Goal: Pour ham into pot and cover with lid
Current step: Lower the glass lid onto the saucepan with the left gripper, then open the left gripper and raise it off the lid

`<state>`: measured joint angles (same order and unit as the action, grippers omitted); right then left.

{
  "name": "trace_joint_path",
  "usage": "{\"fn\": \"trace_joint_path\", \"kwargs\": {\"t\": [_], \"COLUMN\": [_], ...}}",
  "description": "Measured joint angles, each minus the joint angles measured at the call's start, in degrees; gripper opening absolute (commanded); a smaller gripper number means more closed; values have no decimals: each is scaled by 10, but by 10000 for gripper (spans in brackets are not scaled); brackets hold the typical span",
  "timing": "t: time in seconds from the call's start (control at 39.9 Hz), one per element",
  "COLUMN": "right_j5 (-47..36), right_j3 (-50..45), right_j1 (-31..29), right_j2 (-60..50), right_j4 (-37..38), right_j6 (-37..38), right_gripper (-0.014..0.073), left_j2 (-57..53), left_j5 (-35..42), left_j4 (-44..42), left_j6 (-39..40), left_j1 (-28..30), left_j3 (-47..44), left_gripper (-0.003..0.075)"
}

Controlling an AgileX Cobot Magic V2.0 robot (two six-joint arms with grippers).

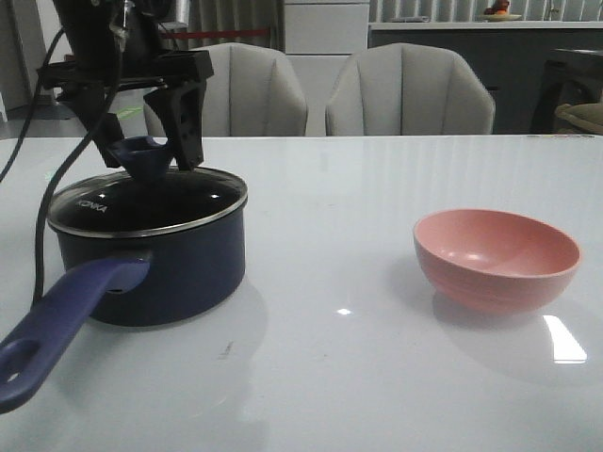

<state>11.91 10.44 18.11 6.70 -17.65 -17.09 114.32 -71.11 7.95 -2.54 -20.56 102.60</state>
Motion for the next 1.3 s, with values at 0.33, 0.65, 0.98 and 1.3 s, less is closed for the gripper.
{"fn": "trace_joint_path", "kwargs": {"t": [0.33, 0.65, 0.98, 1.3], "right_j5": [0, 0, 0, 0], "right_j3": [0, 0, 0, 0], "right_j1": [0, 0, 0, 0], "right_j2": [0, 0, 0, 0], "right_j4": [0, 0, 0, 0], "right_j6": [0, 0, 0, 0], "right_gripper": [160, 160, 160, 160], "left_j2": [2, -12, -109, -310], "left_j5": [1, 1, 0, 34], "left_j4": [4, -15, -20, -38], "left_j6": [0, 0, 0, 0], "left_j1": [0, 0, 0, 0], "left_j3": [4, 17, 13, -127], "left_gripper": [578, 571, 571, 571]}}
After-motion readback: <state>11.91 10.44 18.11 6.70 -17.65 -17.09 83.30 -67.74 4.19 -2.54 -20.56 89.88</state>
